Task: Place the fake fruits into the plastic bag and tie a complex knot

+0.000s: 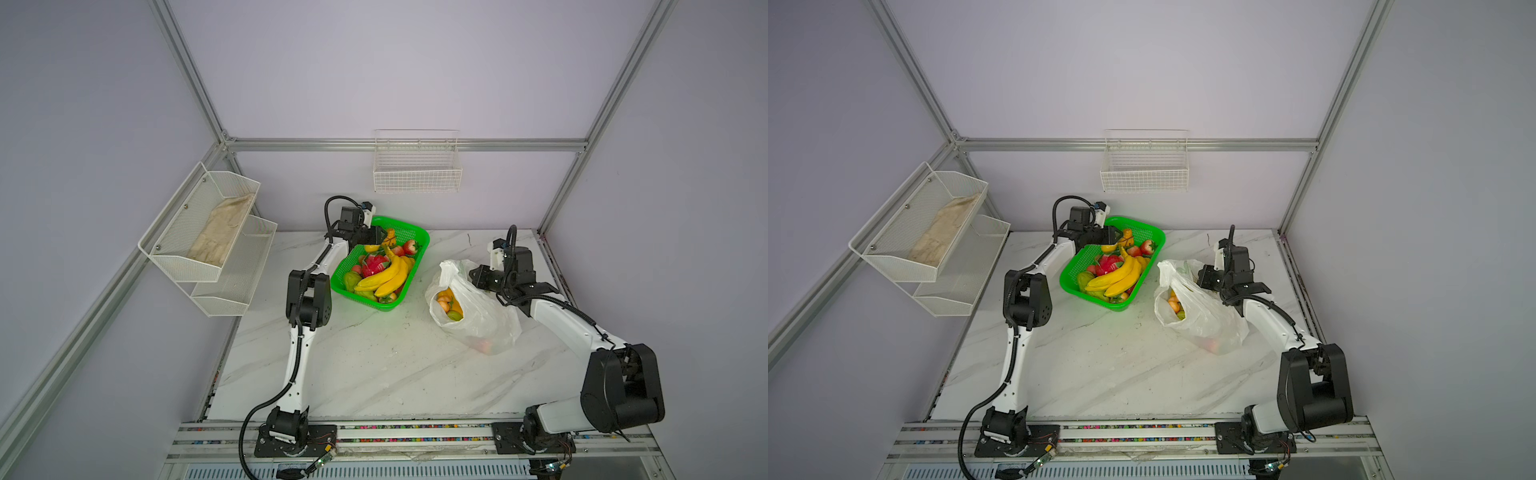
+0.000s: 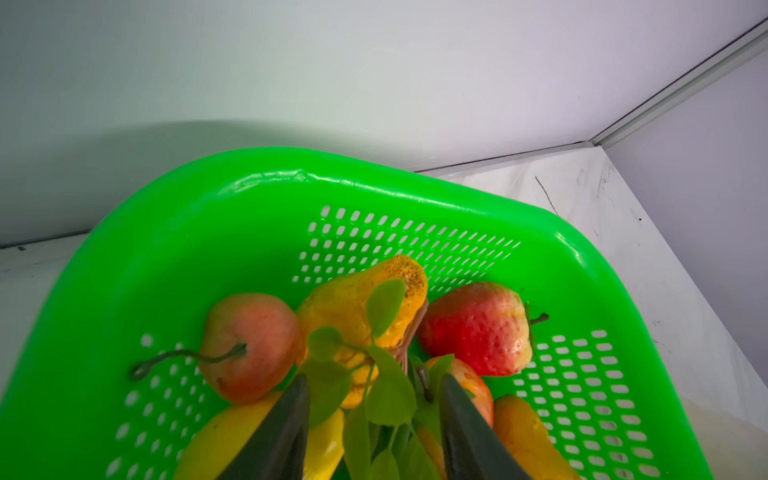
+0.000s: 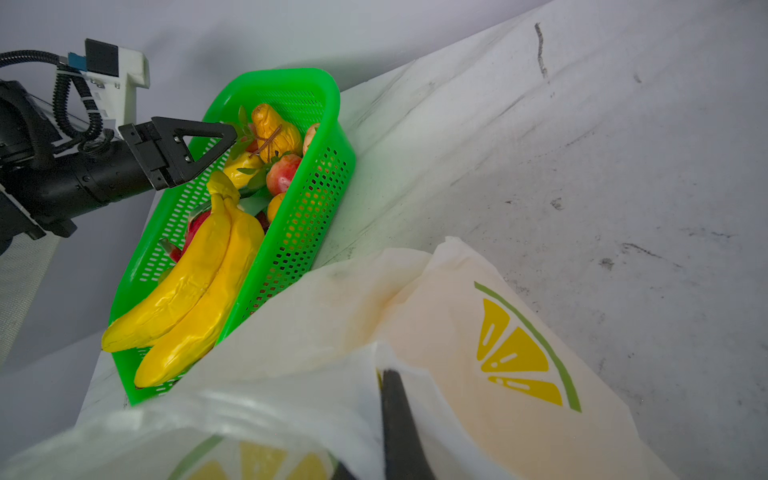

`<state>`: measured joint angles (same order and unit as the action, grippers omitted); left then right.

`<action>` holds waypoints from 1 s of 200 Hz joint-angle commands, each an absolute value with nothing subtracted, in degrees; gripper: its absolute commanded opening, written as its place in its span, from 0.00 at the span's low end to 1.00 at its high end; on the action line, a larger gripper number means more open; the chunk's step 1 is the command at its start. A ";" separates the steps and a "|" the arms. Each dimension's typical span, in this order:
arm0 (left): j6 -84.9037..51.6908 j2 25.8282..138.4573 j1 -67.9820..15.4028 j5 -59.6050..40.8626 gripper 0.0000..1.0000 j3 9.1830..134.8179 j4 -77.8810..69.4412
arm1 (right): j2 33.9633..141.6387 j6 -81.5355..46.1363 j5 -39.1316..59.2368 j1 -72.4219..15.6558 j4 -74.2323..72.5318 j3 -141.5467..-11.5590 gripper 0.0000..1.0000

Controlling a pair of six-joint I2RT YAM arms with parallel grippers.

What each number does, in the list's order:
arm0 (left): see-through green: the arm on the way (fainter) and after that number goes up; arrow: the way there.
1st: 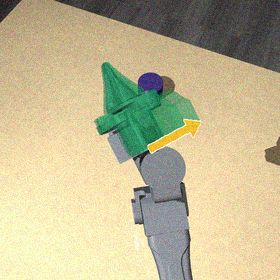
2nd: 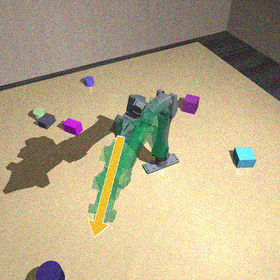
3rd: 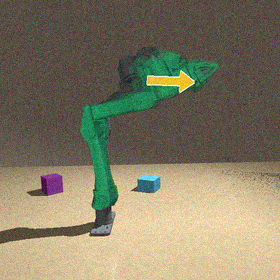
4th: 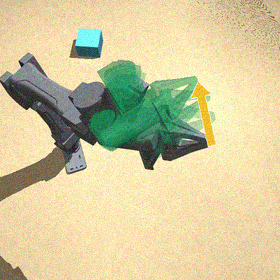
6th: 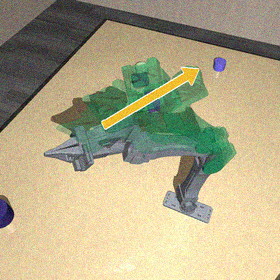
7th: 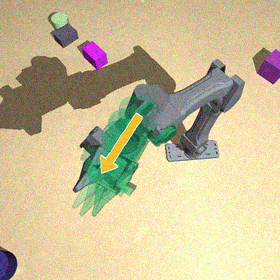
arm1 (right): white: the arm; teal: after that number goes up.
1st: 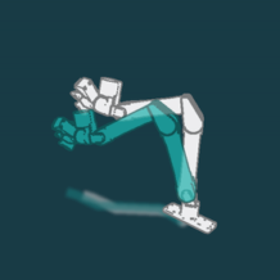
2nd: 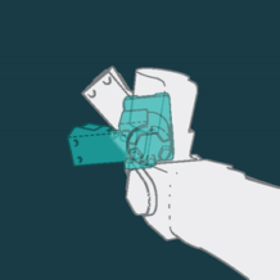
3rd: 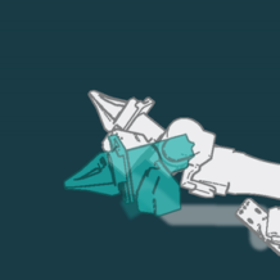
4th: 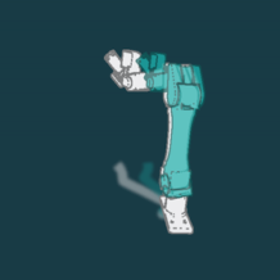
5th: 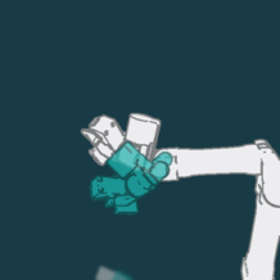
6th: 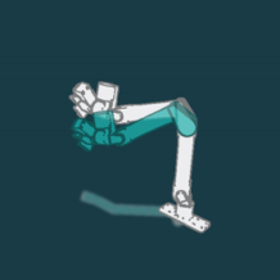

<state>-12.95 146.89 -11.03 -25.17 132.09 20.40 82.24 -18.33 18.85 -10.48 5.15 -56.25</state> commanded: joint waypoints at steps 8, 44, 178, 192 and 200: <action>-13.71 148.74 -11.43 -25.95 0.48 139.43 18.67 | 83.22 -17.54 18.15 -10.28 5.30 -57.48 0.00; -13.36 149.83 -11.44 -25.33 0.40 140.40 18.12 | 83.23 -17.46 18.19 -10.27 5.32 -57.26 0.00; -12.57 140.91 -11.34 -23.37 0.00 130.28 11.84 | 83.01 -17.05 17.93 -10.23 6.69 -58.63 0.00; -12.57 137.54 -11.34 -22.71 0.00 125.55 9.83 | 82.89 -17.04 17.91 -10.28 6.31 -58.53 0.00; -12.57 135.54 -11.34 -22.28 0.00 123.12 8.63 | 83.05 -17.05 18.08 -10.21 6.26 -58.62 0.00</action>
<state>-12.93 145.69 -11.33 -23.59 129.60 15.79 82.89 -18.00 18.83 -10.48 5.89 -56.80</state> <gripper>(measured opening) 0.048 0.048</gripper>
